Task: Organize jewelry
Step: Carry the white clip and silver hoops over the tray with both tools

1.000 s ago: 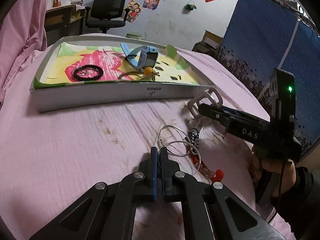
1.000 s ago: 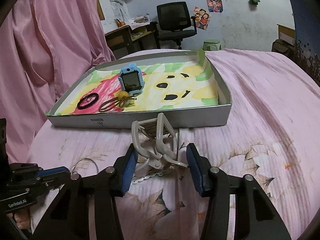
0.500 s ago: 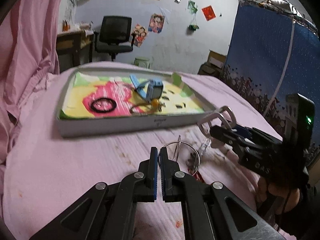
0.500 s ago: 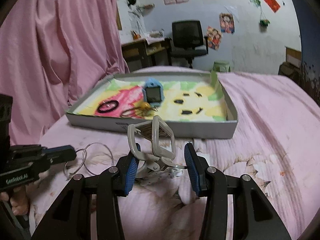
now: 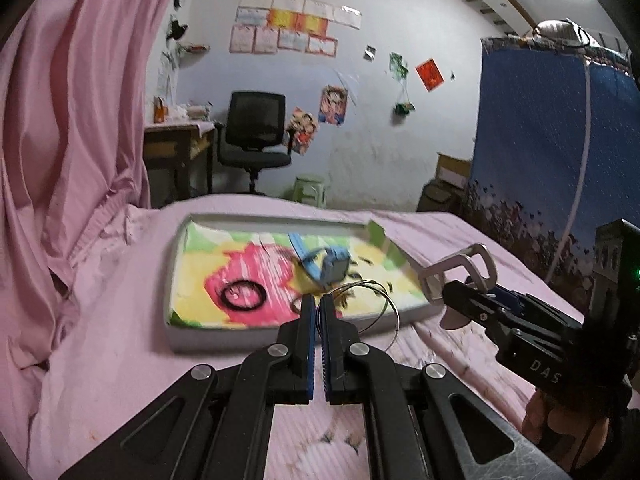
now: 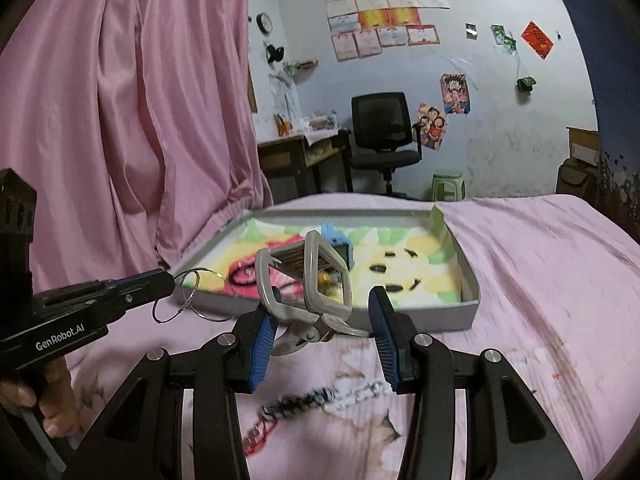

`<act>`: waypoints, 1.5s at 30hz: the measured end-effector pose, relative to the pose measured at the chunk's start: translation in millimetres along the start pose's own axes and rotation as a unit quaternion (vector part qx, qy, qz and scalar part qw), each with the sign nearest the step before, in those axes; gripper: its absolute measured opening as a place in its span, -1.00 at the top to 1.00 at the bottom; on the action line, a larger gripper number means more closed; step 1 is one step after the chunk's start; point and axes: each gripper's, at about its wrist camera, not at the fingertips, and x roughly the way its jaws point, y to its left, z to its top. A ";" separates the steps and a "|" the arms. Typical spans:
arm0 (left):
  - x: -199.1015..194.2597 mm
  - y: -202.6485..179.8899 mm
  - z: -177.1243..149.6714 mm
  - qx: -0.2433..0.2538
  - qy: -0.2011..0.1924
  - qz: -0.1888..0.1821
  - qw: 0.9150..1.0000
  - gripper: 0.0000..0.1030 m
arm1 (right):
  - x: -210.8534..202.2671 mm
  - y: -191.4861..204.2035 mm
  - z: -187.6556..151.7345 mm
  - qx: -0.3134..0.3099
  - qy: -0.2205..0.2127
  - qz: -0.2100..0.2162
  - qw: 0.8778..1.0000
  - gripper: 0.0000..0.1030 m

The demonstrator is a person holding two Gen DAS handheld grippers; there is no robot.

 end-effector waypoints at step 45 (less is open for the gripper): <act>153.4 51.5 43.8 -0.059 0.085 0.087 0.991 0.95 | 147.8 -14.4 52.8 0.022 0.027 -0.069 0.997 0.21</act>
